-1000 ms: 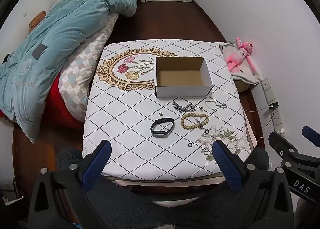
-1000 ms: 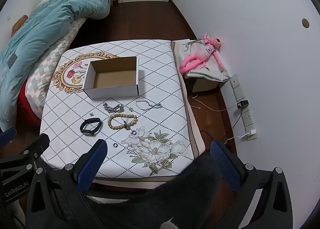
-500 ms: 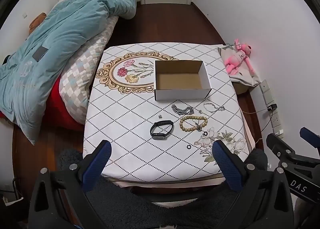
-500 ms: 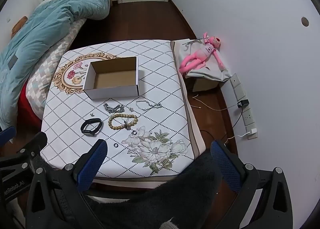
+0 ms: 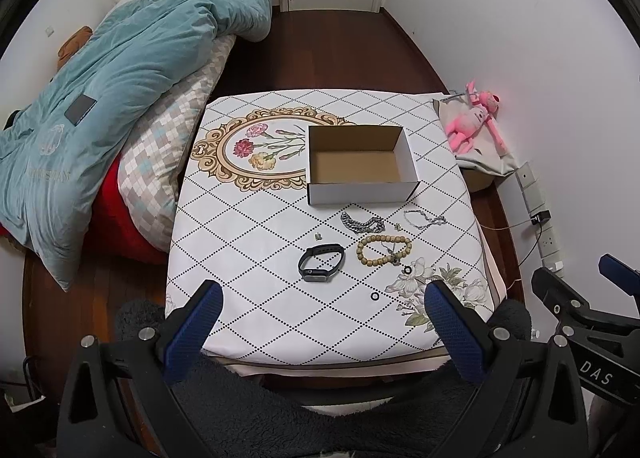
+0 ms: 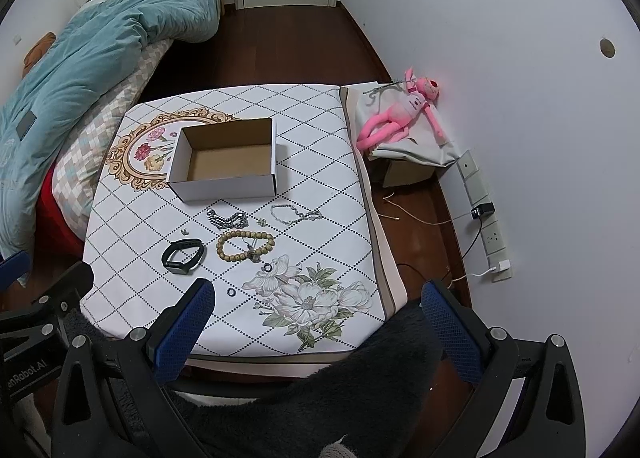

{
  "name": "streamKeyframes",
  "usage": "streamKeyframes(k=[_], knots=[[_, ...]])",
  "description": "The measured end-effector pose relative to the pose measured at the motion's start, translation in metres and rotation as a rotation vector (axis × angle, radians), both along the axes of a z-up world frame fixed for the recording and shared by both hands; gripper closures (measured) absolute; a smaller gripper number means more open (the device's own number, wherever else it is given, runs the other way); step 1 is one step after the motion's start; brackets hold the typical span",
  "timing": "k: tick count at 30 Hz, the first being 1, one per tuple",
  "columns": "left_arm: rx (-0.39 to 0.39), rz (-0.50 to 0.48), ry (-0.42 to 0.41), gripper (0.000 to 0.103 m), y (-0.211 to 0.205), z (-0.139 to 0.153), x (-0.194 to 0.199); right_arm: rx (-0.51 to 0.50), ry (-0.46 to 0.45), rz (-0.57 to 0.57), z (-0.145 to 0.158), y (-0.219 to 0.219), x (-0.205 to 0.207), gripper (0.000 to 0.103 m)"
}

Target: Organize jewelry

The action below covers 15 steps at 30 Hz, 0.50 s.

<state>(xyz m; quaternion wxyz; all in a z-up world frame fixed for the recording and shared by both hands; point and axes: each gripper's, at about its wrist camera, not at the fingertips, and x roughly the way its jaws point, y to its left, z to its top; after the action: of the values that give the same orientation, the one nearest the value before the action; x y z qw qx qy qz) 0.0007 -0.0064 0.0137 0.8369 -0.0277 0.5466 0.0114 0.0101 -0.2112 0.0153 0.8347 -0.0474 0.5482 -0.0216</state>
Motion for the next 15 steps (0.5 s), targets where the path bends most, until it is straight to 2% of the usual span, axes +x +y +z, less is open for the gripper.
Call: streamKeyframes(k=[7,15], knots=[[-0.002,0.0,-0.001,0.0,0.0,0.002,0.001,0.0,-0.008,0.002,0.014,-0.005,0.002,0.0],[-0.004,0.001,0.0,0.0,-0.001,0.003,0.001,0.001,-0.01,0.002,0.012,-0.004,0.001,0.0]])
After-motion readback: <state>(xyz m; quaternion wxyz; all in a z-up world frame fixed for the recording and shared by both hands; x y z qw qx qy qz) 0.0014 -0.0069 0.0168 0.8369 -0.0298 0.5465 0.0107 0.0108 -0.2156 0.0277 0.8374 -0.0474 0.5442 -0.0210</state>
